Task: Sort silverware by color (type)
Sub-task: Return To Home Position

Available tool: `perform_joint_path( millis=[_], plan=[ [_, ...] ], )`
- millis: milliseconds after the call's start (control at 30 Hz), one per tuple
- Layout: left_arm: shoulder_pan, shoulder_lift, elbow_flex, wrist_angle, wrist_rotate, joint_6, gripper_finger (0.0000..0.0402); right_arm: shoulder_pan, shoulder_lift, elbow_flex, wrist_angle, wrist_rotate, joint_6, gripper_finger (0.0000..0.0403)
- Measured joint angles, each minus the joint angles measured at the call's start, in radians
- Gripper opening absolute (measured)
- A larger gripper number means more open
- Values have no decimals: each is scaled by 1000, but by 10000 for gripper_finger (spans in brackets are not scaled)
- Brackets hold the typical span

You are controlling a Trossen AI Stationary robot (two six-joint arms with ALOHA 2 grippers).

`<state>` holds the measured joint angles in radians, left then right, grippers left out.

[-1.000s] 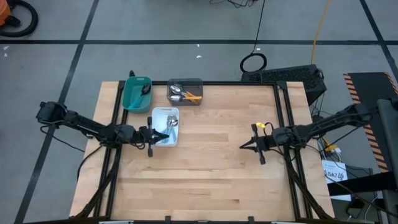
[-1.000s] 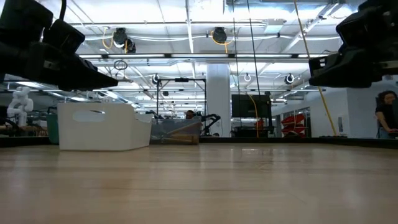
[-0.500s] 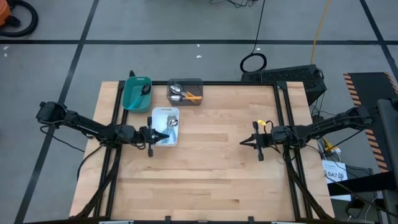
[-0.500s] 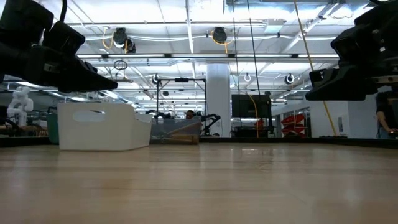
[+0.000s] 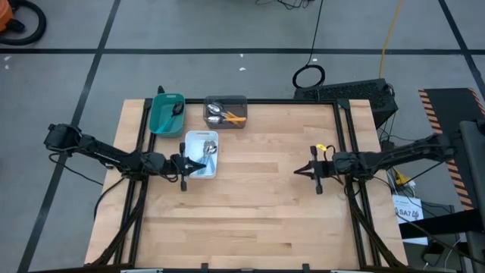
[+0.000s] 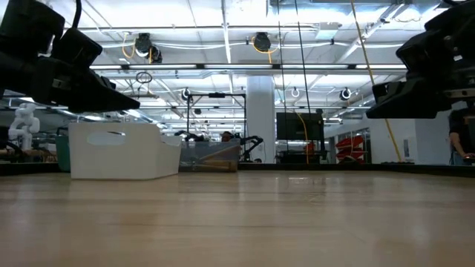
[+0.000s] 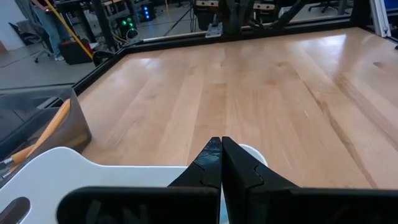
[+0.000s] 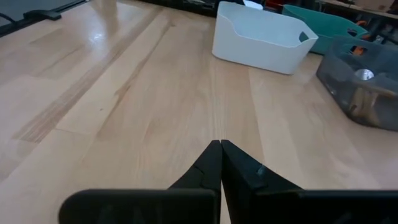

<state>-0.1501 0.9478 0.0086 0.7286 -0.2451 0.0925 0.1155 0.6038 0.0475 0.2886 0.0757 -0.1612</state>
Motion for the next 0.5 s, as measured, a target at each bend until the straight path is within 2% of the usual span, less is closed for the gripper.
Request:
perform_joint_path(
  millis=[500],
  plan=[
    [0, -1, 0, 54, -24, 2, 1, -12, -241, -1, -186, 0, -1, 0]
  ],
)
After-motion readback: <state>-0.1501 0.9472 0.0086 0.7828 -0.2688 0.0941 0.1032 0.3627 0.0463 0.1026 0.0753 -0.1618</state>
